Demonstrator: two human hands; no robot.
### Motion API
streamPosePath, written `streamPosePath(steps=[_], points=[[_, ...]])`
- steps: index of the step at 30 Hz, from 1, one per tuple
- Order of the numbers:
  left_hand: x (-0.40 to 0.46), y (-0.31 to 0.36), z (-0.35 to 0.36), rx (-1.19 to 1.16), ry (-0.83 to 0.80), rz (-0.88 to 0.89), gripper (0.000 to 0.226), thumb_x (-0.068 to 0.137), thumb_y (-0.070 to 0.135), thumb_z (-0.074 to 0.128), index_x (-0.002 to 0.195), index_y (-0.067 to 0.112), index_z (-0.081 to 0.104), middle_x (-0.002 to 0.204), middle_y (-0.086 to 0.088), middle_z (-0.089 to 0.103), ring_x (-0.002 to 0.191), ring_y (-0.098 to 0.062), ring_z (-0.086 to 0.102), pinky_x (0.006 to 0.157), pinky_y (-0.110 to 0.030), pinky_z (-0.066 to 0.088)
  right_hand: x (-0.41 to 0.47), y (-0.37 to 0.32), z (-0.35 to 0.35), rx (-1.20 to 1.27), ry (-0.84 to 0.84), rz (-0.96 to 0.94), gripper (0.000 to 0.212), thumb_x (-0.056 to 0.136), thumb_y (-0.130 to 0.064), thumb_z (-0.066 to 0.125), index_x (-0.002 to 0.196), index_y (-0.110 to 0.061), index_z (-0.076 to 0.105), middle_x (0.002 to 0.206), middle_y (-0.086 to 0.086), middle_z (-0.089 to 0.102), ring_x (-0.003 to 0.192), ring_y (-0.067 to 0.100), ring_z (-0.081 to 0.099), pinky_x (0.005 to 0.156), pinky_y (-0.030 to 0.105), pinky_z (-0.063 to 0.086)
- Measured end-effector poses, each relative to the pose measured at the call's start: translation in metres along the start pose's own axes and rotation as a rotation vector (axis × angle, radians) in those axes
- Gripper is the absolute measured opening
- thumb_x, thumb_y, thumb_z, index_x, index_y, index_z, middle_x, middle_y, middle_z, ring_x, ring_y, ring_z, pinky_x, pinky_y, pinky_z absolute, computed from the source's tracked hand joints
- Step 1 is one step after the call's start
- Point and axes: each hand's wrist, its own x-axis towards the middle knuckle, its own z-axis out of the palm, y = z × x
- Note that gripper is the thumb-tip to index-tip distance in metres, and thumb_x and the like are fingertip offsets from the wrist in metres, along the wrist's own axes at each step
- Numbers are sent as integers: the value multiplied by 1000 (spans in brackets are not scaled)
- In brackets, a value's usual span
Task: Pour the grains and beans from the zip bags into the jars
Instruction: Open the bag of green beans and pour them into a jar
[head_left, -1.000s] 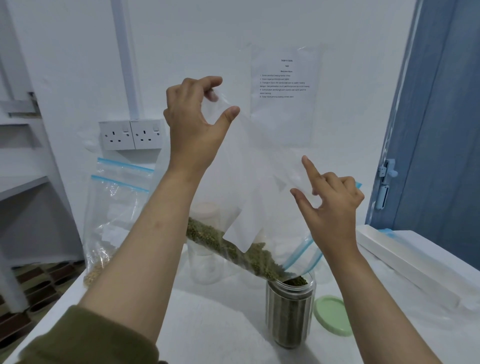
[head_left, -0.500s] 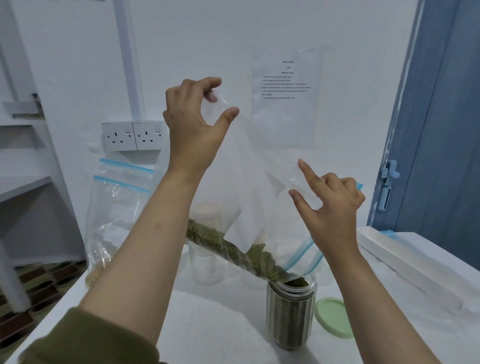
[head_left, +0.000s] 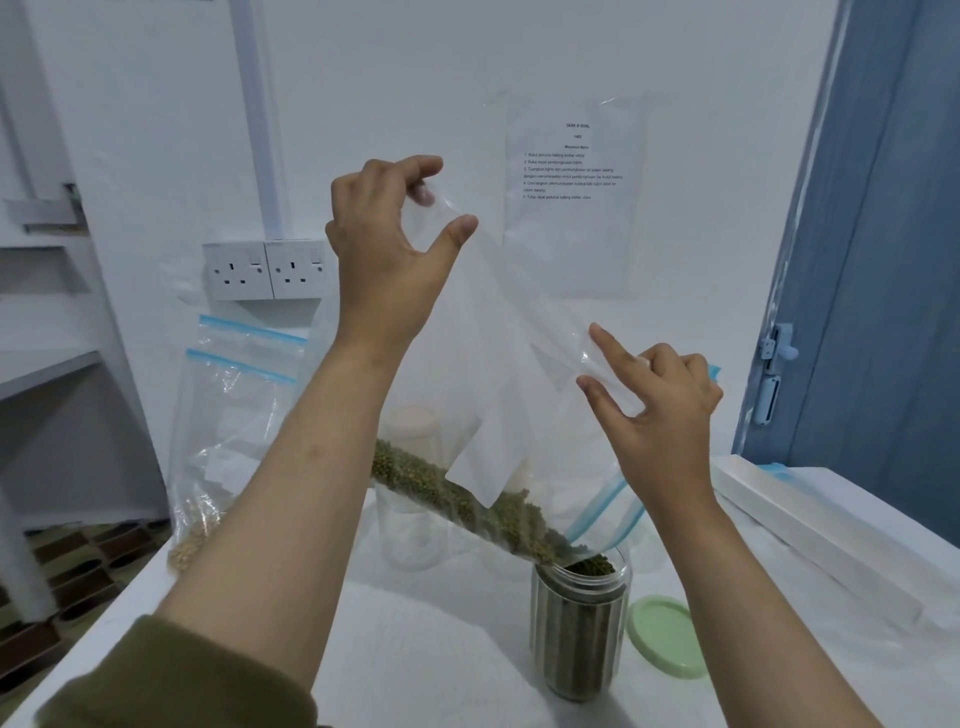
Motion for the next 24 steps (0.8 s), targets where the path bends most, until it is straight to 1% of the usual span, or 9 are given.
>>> streamPosePath(steps=[3,6,10,13,17,21,24], points=[[1,1,0,1,1,6,44,82,39,71,122,23,61,98,16,50,111,-11,43,98,-48,42,0,0,0,9,10,4,45,89,-37,66,134,-35,59,83,-9,40,86,8,30,79,35,25],[1,1,0,6,5,6,44,82,39,71,122,24,61,99,14,52,111,-11,42,98,-48,42,0,0,0,24,17,-2,46,91,-37,65,136,-35,55,85,-8,38,85,10,32,80,35,26],[0,-2,-1,3,5,-2,44,83,39,71,122,24,61,100,13,53,111,-9,42,98,-48,42,0,1,2,38,-2,-9,46,92,-35,66,136,-32,57,86,-7,37,84,13,35,81,35,28],[0,-2,-1,6,6,-5,44,83,39,71,123,24,61,101,13,52,111,-10,42,98,-47,42,3,0,2,45,-4,-20,48,92,-35,66,138,-34,53,86,-5,37,83,18,38,80,33,26],[3,-3,-2,8,12,2,45,83,40,70,123,23,61,101,12,52,111,-11,43,97,-48,42,6,-1,3,36,-13,-19,48,92,-35,66,138,-35,51,87,-5,38,84,16,36,81,33,26],[2,-3,-2,11,14,-1,44,82,40,71,123,24,61,101,12,53,111,-11,43,97,-48,42,5,-1,3,41,7,-13,48,92,-33,67,138,-30,56,88,-7,35,85,13,34,80,33,24],[3,-1,0,10,14,5,44,82,39,71,122,24,61,100,13,53,110,-11,43,96,-47,42,4,-1,3,38,7,-6,48,92,-33,67,138,-31,56,88,-6,34,85,14,34,81,34,25]])
